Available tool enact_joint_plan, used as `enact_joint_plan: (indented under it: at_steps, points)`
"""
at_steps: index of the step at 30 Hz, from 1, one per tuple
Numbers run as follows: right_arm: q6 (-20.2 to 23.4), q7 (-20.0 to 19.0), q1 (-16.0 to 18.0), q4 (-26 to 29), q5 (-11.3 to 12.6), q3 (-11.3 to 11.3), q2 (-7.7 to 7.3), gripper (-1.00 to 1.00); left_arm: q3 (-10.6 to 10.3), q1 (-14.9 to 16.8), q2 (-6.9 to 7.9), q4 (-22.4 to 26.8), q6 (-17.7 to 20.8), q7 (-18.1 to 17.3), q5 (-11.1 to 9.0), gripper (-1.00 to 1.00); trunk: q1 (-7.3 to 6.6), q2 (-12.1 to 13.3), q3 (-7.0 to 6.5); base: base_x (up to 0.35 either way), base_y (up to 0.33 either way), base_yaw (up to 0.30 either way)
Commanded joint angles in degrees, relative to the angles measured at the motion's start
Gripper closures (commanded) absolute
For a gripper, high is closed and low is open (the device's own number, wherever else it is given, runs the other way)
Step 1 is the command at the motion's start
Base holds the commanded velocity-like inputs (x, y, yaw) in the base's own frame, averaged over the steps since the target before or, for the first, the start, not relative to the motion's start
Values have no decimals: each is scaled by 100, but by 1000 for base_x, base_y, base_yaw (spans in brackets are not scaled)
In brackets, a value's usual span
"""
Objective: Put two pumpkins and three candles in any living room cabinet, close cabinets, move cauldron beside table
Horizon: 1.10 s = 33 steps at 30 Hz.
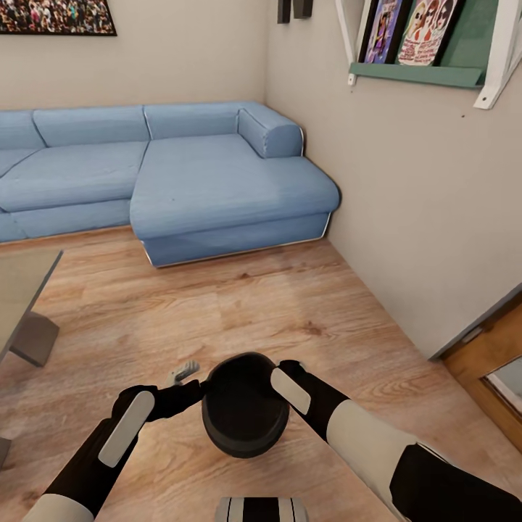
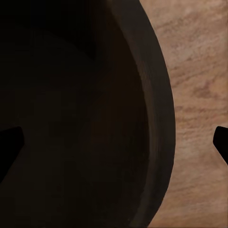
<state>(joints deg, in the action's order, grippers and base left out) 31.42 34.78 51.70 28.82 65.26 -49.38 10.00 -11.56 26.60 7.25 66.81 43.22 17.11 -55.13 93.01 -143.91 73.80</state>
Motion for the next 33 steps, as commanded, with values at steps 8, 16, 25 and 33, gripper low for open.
enact_joint_plan:
  at_steps: [8,16,25,33]
  points:
    - [4,37,7,1,31,-27,0,-100,-13,3,13,8,3,56,-60,-100,0,-2,5,11,5,0]
    - [4,37,7,1,31,-27,0,-100,-4,3,12,0,3,62,-51,-100,15,-10,138,0,0,0]
    - [4,37,7,1,31,-28,0,-100,-4,3,6,-1,3,64,-51,-100,38,-22,337,0,0,0]
    - [4,37,7,1,31,-28,0,-100,-4,3,5,-1,-1,64,-51,-100,59,-33,514,0,0,0]
